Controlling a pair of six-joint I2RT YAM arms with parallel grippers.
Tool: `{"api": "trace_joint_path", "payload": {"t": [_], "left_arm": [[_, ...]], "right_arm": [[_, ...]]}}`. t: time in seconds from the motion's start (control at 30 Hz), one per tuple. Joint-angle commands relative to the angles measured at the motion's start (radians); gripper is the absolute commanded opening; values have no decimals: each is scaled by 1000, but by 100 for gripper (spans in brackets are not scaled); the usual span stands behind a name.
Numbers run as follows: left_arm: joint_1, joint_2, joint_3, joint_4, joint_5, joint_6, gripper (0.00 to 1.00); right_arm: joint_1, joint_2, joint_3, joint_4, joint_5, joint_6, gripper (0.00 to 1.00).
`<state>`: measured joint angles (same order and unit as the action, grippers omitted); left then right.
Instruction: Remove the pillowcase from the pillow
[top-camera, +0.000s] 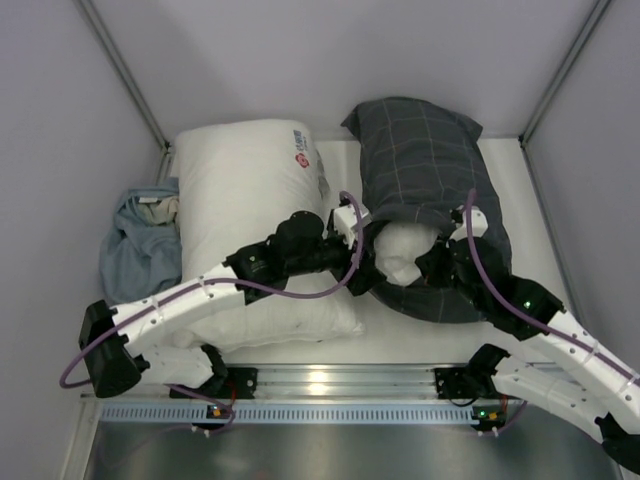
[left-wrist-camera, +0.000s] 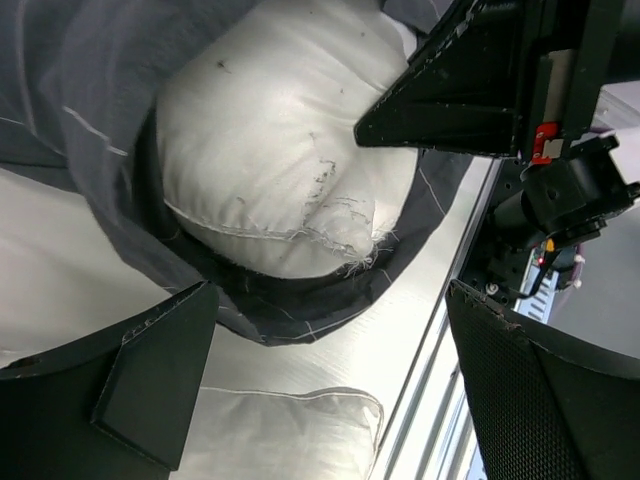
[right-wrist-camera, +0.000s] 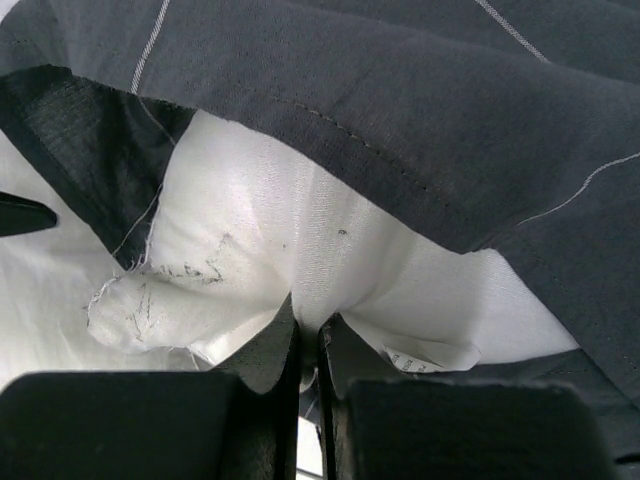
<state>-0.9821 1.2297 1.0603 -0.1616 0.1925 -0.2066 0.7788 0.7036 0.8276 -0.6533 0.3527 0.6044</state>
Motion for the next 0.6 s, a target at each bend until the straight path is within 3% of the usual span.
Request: {"api": "trace_joint_path", "payload": {"t": [0.0, 0.17, 0.57], "left_arm": [[-33, 59, 52, 17, -14, 3, 99], [-101, 140, 93, 10, -85, 6, 99], [-119, 261, 161, 31, -320, 4, 99]], "right_arm": [[7, -15, 76, 41, -6, -5, 0], [5, -26, 93, 41, -18, -2, 0], [7, -36, 108, 43, -70, 9, 0]]}}
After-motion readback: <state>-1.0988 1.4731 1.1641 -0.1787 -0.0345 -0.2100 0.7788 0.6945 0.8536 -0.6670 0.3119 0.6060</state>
